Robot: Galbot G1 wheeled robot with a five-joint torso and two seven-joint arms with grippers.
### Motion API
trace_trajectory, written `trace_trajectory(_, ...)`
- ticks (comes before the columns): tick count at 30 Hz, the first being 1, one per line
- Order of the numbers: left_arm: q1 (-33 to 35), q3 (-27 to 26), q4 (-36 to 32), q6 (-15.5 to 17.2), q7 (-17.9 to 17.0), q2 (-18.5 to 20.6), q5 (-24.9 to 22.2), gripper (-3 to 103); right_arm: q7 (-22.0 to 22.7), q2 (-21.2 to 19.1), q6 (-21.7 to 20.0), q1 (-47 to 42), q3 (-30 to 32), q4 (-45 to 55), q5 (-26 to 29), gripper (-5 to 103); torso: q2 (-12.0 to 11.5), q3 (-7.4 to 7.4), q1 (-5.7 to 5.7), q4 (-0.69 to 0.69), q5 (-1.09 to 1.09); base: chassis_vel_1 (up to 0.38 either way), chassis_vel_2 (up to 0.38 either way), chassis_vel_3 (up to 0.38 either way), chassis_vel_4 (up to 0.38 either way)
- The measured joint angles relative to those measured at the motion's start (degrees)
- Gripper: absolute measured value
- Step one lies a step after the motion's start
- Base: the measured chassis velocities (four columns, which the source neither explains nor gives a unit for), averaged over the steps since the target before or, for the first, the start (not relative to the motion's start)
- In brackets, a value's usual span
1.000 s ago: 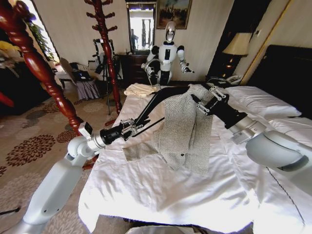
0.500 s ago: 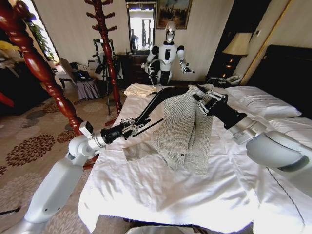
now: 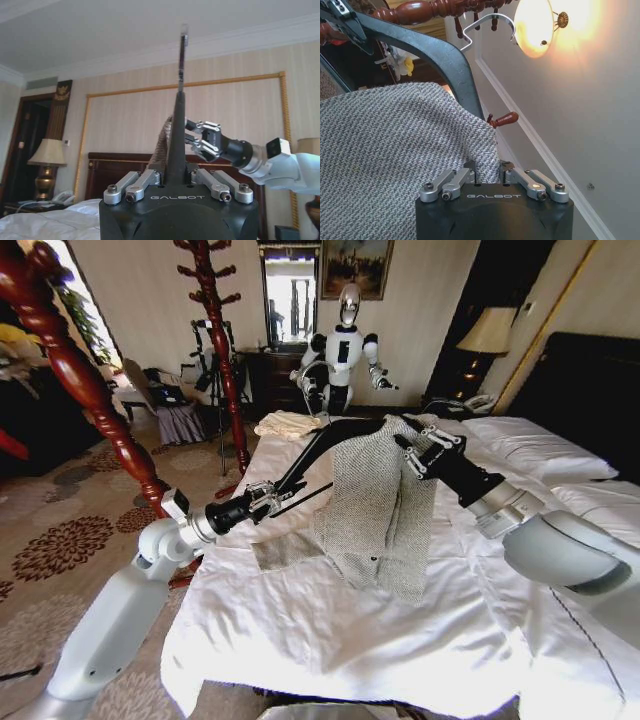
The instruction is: Pick up the clothes from the bed and hang them on the clothes hanger.
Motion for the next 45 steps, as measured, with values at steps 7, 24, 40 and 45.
trace_trajectory(7,0.34,-1.09,0.72,-0.59,-1.64,1.04,0.04,37,0.05,0.34,-0.02,0.01,0.21,-1.00,-0.57,21,0.00,0.00,0.00,0.00,0.00,0.000,0.000,0.000,0.000)
trace_trajectory(24,10.11,-17.89,1.09,-1.76,-12.50,-0.69,-0.33,98,3.90,5.99,-3.22,-0.61,2.59,-3.23,1.03,20,0.00,0.00,0.00,0.01,0.00,0.000,0.000,0.000,0.000)
trace_trajectory(40,23.93,-10.07,-10.89,-4.91,-38.40,-7.88,28.58,100,6.78,5.01,-4.91,0.68,2.43,2.99,13.92,20,0.00,-0.01,-0.01,0.02,0.01,0.000,0.000,0.000,0.000)
trace_trajectory(45,30.66,-2.20,-14.06,-8.85,-35.42,-8.08,37.58,100,7.25,4.97,-4.89,1.25,2.11,3.34,16.94,20,0.00,-0.01,0.00,0.00,0.02,0.000,0.000,0.000,0.000)
